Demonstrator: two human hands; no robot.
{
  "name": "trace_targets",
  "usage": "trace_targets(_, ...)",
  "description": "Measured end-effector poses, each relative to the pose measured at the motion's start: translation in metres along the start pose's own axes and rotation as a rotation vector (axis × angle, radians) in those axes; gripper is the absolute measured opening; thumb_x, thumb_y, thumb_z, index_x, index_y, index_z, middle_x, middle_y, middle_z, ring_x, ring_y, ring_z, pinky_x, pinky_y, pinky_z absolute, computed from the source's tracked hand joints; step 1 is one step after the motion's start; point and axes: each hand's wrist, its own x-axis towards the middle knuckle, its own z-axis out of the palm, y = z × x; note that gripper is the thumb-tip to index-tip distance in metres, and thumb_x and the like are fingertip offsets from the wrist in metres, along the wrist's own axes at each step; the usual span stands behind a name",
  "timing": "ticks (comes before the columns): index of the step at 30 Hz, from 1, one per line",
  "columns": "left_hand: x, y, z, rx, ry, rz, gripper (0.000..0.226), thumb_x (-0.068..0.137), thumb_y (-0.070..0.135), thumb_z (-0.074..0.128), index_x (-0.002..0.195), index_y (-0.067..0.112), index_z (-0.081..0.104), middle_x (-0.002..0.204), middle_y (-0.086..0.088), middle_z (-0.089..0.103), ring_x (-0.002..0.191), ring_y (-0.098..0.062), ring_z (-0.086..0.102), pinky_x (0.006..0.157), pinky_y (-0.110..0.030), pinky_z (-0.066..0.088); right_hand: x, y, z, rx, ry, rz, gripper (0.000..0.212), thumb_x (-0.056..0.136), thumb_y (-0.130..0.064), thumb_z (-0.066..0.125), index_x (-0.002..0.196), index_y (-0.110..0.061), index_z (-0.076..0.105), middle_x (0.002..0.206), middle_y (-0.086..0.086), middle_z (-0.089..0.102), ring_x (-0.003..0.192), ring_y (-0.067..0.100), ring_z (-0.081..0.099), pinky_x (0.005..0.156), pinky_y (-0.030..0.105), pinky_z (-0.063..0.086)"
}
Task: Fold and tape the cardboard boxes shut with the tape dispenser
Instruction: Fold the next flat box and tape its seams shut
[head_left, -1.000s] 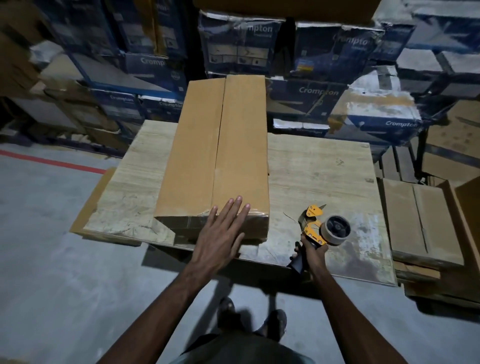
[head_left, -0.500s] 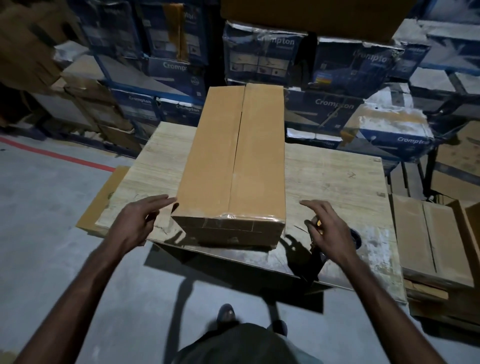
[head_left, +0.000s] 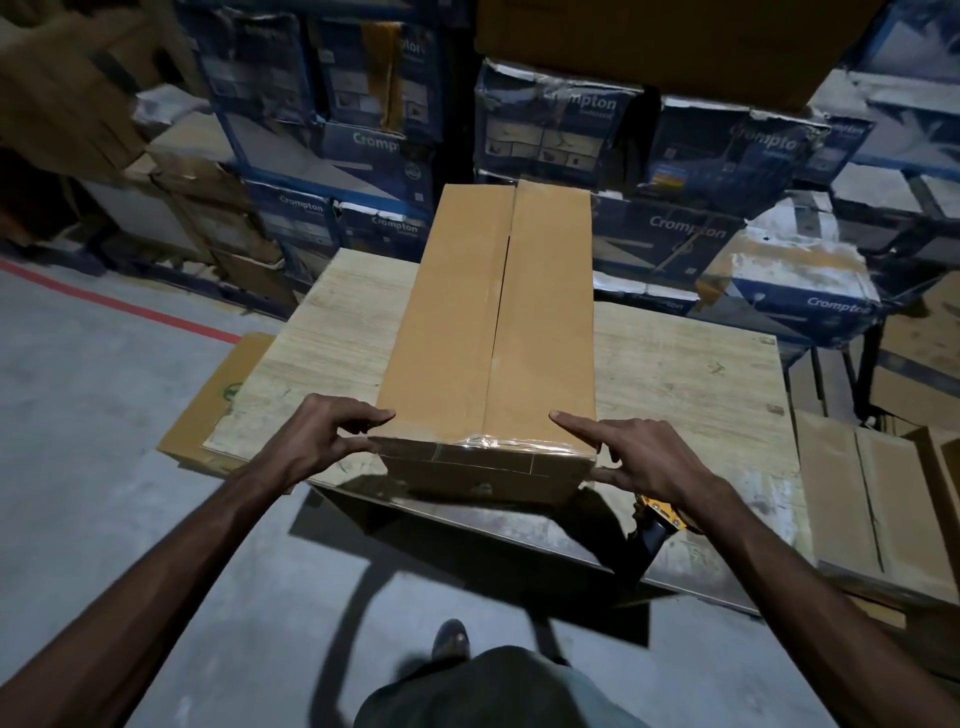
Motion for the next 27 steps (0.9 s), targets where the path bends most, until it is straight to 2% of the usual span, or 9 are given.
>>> trace_targets(4, -0.003, 0.004, 0.014, -0.06, 0.103, 0.067, 0.052, 0.071, 0.027, 0.088, 0.121, 0.021, 0.077, 0.095, 0.012, 0.074, 0.087, -0.004, 0.068, 0.077, -0.02, 0.057, -0.002, -0.001, 0.009, 0.144, 0.017, 0.064, 0.09, 0.088, -0.059, 0.07, 0.153, -0.067, 0.009, 0.125, -0.022, 0.067, 0.084, 0.001, 0.063, 0.065, 0.028, 0.053)
trace_targets(7, -0.006, 0.004, 0.023, -0.147, 0.19, 0.052, 0.048, 0.07, 0.021, 0.091, 0.116, 0.019, 0.079, 0.09, 0.009, 0.073, 0.083, -0.011, 0.068, 0.076, -0.021, 0.055, 0.0, -0.001, 0.013, 0.191, 0.066, 0.063, 0.077, 0.087, -0.08, 0.057, 0.152, -0.066, 0.018, 0.127, -0.025, 0.068, 0.083, -0.002, 0.065, 0.066, 0.029, 0.056)
trace_targets(11, -0.009, 0.003, 0.032, -0.199, 0.252, 0.033, 0.048, 0.071, 0.019, 0.091, 0.117, 0.019, 0.079, 0.091, 0.006, 0.072, 0.085, -0.018, 0.068, 0.078, -0.026, 0.055, 0.004, -0.007, 0.013, 0.228, 0.177, 0.09, 0.071, 0.084, -0.088, 0.049, 0.149, -0.061, 0.037, 0.09, -0.017, 0.076, 0.075, -0.002, 0.067, 0.061, 0.025, 0.055)
trace_targets(14, -0.01, 0.003, 0.034, -0.202, 0.272, 0.039, 0.048, 0.073, 0.02, 0.09, 0.119, 0.018, 0.078, 0.092, 0.007, 0.073, 0.085, -0.018, 0.068, 0.078, -0.03, 0.056, 0.004, -0.009, 0.014, 0.191, 0.212, 0.077, 0.072, 0.084, -0.085, 0.051, 0.15, -0.057, 0.04, 0.08, -0.014, 0.073, 0.07, 0.001, 0.066, 0.056, 0.022, 0.05)
trace_targets(19, -0.012, 0.001, 0.034, -0.01, 0.272, 0.162, 0.043, 0.083, 0.026, 0.085, 0.124, 0.015, 0.076, 0.09, 0.007, 0.07, 0.078, -0.011, 0.064, 0.071, -0.036, 0.055, 0.0, -0.008, 0.018, 0.068, 0.215, 0.054, 0.073, 0.089, -0.085, 0.042, 0.155, -0.057, 0.029, 0.088, -0.015, 0.072, 0.067, 0.004, 0.064, 0.053, 0.029, 0.052)
trace_targets(23, -0.017, -0.001, 0.036, 0.362, 0.337, 0.33, 0.039, 0.099, 0.039, 0.066, 0.124, 0.011, 0.074, 0.106, -0.008, 0.069, 0.082, -0.023, 0.061, 0.061, -0.036, 0.053, -0.008, -0.011, 0.012, -0.084, 0.157, 0.048, 0.081, 0.09, -0.089, 0.029, 0.16, -0.053, 0.013, 0.087, -0.014, 0.065, 0.061, 0.008, 0.057, 0.046, 0.027, 0.045)
trace_targets(25, -0.018, 0.0, 0.037, 0.432, 0.358, 0.393, 0.036, 0.099, 0.036, 0.067, 0.123, 0.01, 0.075, 0.115, -0.013, 0.07, 0.087, -0.027, 0.062, 0.062, -0.034, 0.053, -0.015, -0.01, 0.009, -0.141, 0.083, 0.052, 0.093, 0.084, -0.095, 0.026, 0.161, -0.05, 0.0, 0.097, -0.013, 0.063, 0.069, 0.01, 0.057, 0.047, 0.027, 0.04)
trace_targets(27, -0.02, 0.003, 0.034, 0.444, 0.286, 0.448, 0.038, 0.1, 0.037, 0.066, 0.126, 0.01, 0.074, 0.123, -0.014, 0.07, 0.099, -0.029, 0.065, 0.072, -0.036, 0.056, -0.025, -0.011, 0.002, -0.132, 0.054, 0.064, 0.1, 0.08, -0.098, 0.029, 0.162, -0.049, -0.002, 0.101, -0.012, 0.057, 0.077, 0.012, 0.055, 0.051, 0.028, 0.041)
